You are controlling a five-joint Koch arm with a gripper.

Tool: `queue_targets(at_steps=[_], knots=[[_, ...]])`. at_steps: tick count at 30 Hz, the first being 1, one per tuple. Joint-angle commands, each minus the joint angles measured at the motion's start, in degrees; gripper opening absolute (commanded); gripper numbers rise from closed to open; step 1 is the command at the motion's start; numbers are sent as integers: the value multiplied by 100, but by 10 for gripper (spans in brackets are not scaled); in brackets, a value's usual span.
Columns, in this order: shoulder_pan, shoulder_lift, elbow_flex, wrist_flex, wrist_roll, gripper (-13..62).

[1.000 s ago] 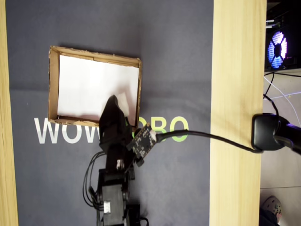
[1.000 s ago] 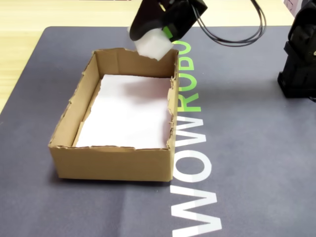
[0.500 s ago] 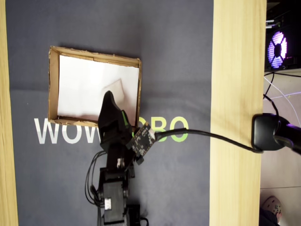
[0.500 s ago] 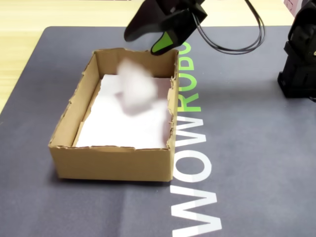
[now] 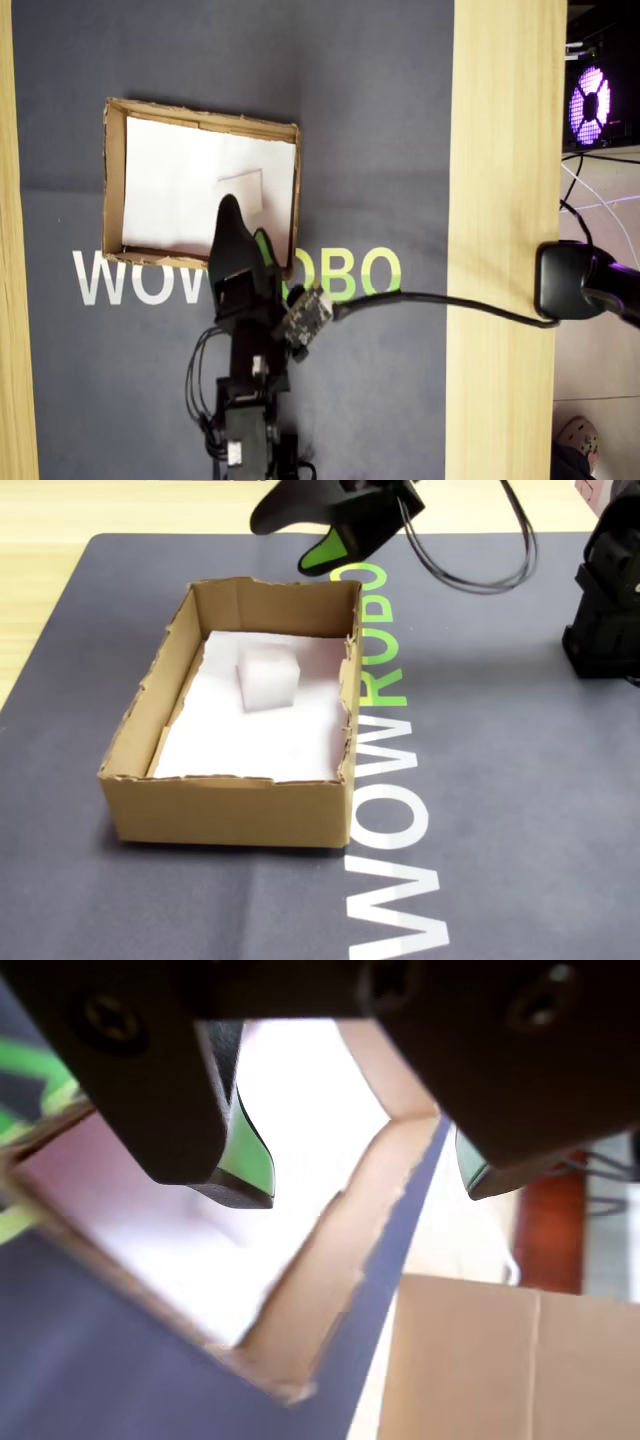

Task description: Put the block into the box.

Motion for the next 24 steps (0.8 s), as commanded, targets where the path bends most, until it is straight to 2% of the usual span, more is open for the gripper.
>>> queue_targets(at_steps=[1, 17, 24], knots=[[132, 536, 185, -1679, -466, 344], [721, 2531, 2426, -1837, -281, 342], [712, 3023, 2918, -1846, -211, 341]])
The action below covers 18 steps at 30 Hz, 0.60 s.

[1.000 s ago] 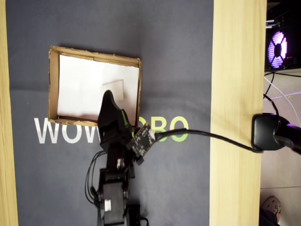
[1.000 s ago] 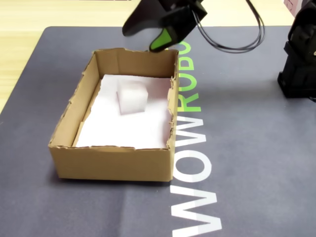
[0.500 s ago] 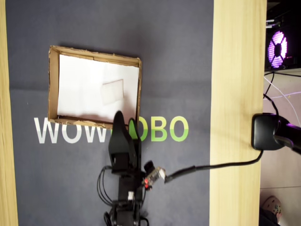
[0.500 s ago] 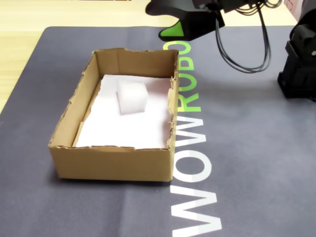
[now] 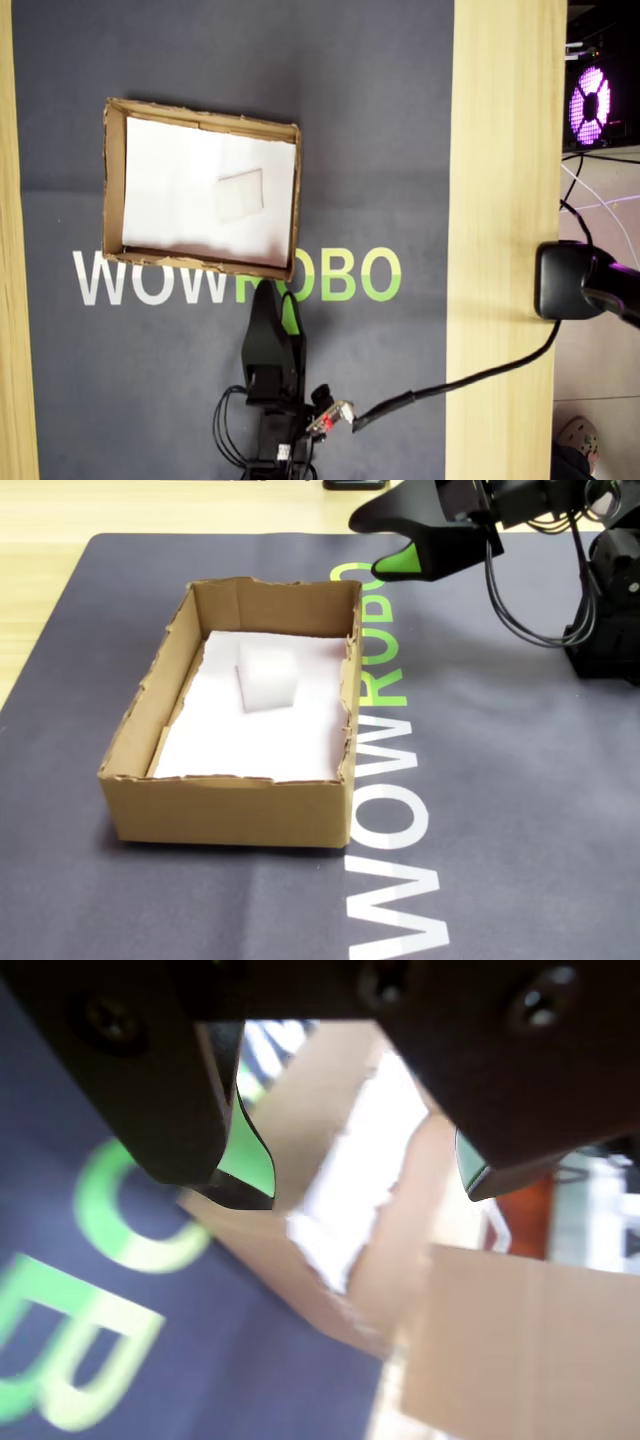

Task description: Put the block into the box.

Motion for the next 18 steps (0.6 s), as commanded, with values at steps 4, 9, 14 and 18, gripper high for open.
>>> queue_targets(at_steps=[4, 9, 14, 18], knots=[[18, 624, -211, -519, -105, 344], [9, 624, 229, -1143, 88, 342], [9, 624, 1178, -2637, 431, 330], [18, 624, 1345, -2672, 615, 330]])
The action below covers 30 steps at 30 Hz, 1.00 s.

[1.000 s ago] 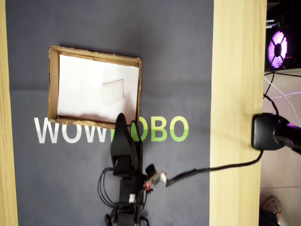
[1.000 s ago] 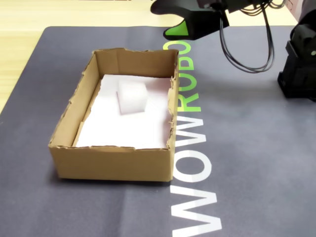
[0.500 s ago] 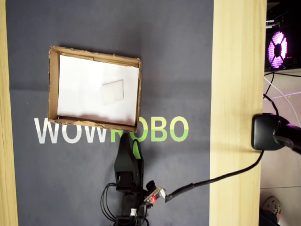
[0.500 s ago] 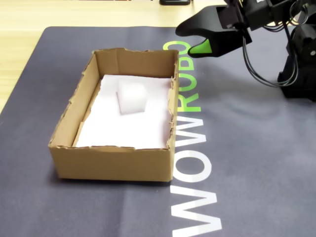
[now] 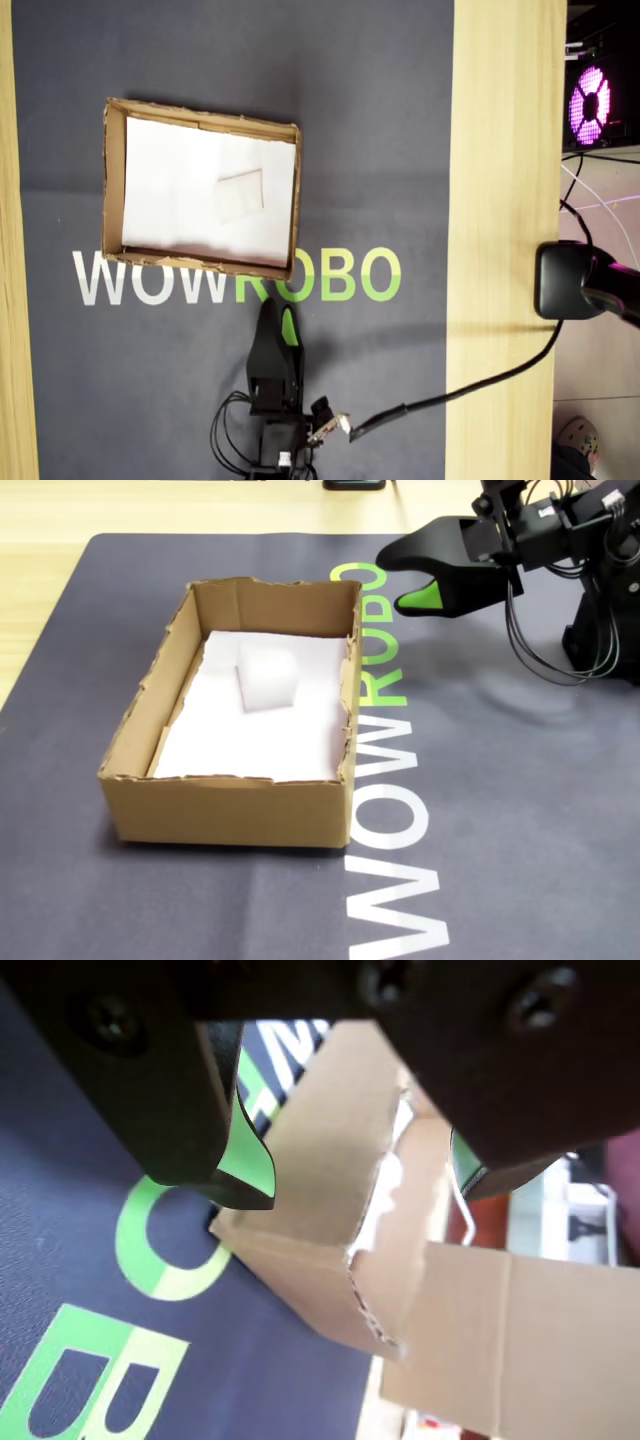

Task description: Put the block into the box.

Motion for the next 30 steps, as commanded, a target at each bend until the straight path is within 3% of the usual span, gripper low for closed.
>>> queue_targets(at_steps=[1, 30], knots=[[9, 624, -44, -563, 44, 330], [-158, 606, 615, -1213, 1160, 340]])
